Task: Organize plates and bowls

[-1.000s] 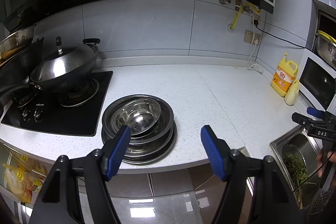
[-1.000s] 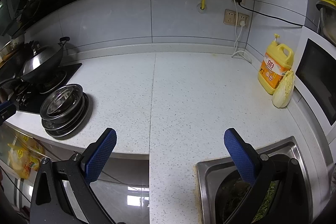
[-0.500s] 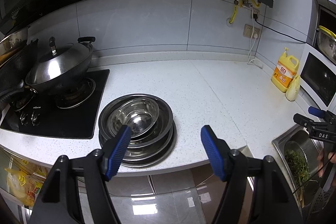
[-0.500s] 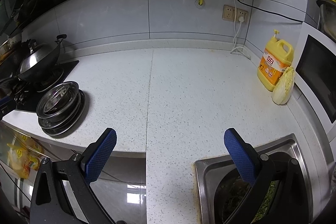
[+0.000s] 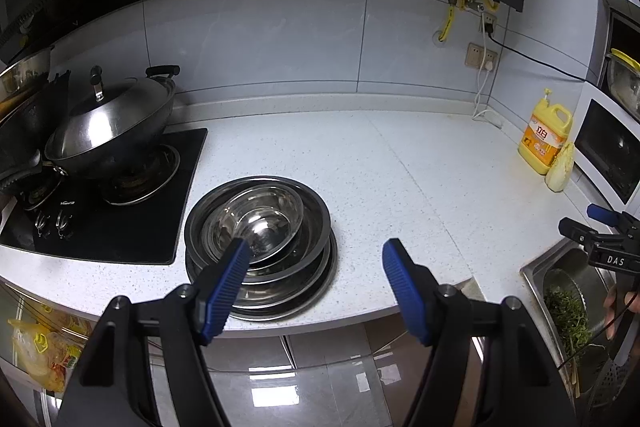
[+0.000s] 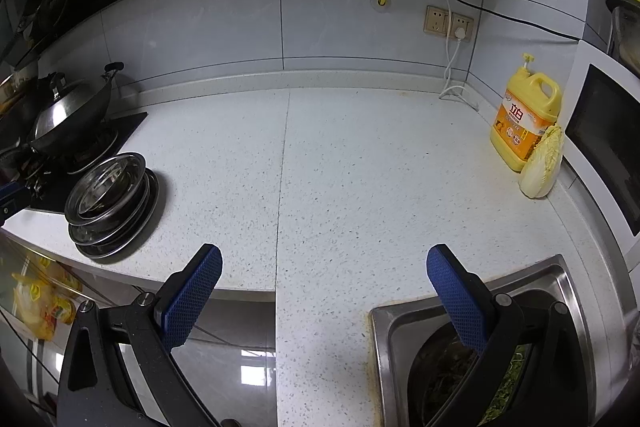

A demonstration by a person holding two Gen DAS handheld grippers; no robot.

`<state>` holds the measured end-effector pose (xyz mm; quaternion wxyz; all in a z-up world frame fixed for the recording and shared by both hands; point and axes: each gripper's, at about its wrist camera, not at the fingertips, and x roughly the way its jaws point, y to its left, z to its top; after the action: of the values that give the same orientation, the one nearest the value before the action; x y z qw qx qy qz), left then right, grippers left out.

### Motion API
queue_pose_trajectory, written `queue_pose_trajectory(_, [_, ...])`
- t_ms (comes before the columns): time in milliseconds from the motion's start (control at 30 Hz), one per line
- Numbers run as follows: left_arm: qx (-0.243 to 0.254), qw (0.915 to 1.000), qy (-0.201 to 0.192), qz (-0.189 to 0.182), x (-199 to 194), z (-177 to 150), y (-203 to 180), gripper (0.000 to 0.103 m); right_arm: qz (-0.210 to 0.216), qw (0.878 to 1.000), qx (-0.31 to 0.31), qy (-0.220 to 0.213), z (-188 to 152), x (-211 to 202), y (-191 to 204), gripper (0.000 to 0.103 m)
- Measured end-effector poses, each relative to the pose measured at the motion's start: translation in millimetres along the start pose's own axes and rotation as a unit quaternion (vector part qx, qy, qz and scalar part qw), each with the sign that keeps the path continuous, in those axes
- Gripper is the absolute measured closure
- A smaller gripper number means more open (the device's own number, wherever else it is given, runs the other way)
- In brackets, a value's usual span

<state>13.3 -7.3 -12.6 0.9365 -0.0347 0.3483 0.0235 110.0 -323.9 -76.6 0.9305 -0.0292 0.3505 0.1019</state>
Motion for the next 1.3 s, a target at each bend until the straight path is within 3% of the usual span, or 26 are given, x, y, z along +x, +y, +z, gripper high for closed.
queue_pose_trajectory(1300, [-0.018, 0.9998, 0.005, 0.005, 1.8, 0.4, 10.0, 0.035, 0.006, 1.0, -0.022, 0.003, 2.8, 5.1, 6.1, 0.002])
